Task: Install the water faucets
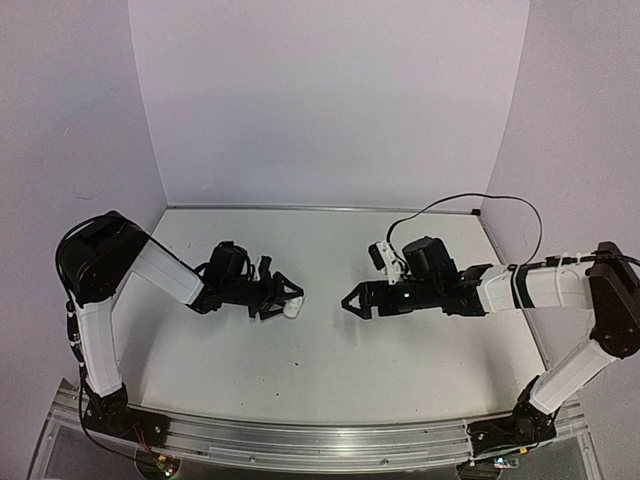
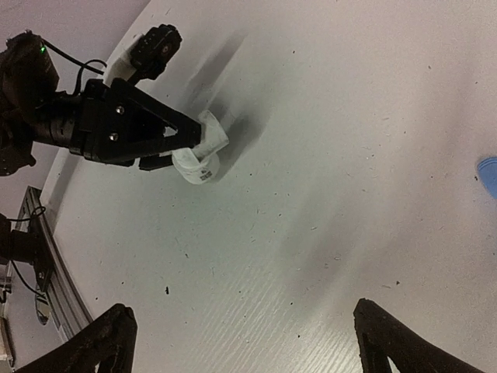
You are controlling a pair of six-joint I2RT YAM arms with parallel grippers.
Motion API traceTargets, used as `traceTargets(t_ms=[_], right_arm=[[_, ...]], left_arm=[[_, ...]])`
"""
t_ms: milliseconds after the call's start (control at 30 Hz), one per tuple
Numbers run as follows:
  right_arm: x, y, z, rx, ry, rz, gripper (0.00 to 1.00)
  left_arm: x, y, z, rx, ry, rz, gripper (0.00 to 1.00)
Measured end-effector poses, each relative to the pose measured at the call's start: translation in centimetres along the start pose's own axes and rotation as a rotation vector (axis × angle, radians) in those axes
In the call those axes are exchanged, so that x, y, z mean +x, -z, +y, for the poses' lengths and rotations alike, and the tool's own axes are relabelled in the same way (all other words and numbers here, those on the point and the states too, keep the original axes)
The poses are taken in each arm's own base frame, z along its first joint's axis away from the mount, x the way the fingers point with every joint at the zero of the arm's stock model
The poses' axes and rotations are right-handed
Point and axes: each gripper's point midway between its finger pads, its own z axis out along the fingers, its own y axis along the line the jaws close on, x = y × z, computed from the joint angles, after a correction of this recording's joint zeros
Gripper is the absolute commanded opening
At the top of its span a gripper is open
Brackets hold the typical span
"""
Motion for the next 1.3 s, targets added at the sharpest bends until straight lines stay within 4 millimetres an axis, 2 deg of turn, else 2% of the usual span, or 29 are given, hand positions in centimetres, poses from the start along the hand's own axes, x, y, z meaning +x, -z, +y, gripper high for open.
traceTargets(t_ms=[133,433,667,733,933,1067,1200,1300], right_arm=[[0.1,-0.2,0.1,0.002,0.001,-0.002,0.98],[0.1,-0.4,-0.2,0.015,0.000,-0.006,0.98],[0.1,-0.5,-0.2,0.015,-0.004,-0.008,0.98],[0.0,-0.5,-0.1,0.013,-0.004,-0.011,0.98],[-0.2,-0.5,-0.2,0.019,-0.002,-0.020,0.98],[-0.4,-0.3,-1.0,0.070,0.009,-0.033,0.98],[-1.0,1.0,-3.1,0.205,0.023,-0.067,0.98],[-1.5,2.1,-5.4,0.330,0.014,-0.080,0.98]], left_arm=[[0.6,-0.6,1.0,-0.024,-0.015,-0.002,0.30],[0.2,-0.4,1.5,-0.025,-0.105,-0.056,0.57],[0.2,0.0,1.4,-0.013,-0.177,-0.084,0.85],[0.1,0.4,1.3,-0.019,-0.199,-0.102,0.98],[0.4,2.8,1.7,-0.083,-0.232,-0.136,1.00],[0.0,6.1,1.8,-0.150,-0.238,-0.182,1.00],[-1.4,9.9,-0.5,-0.186,-0.279,-0.275,1.00],[-1.7,11.8,-2.6,-0.173,-0.306,-0.316,1.00]])
